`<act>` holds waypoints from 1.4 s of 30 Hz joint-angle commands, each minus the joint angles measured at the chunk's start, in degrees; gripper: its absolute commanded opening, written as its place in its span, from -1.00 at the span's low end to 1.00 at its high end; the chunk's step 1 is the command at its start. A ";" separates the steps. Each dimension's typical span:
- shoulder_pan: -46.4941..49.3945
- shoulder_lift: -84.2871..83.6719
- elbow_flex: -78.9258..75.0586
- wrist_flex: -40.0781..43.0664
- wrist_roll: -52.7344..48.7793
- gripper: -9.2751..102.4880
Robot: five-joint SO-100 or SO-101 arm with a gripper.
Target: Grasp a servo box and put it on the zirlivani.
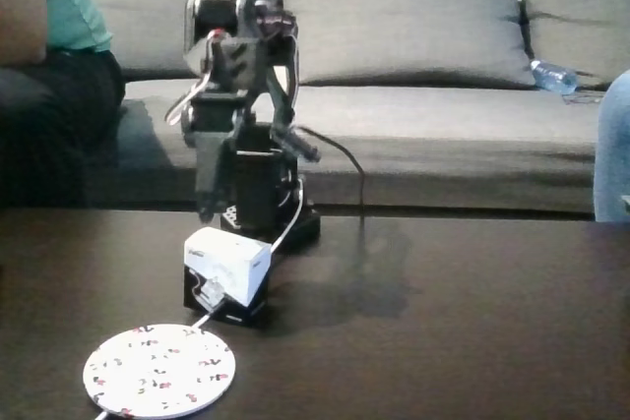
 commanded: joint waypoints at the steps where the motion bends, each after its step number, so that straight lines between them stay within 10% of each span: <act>1: 0.70 0.26 0.26 -1.58 -0.09 -0.22; 42: -0.09 0.18 11.16 -13.71 2.64 -0.22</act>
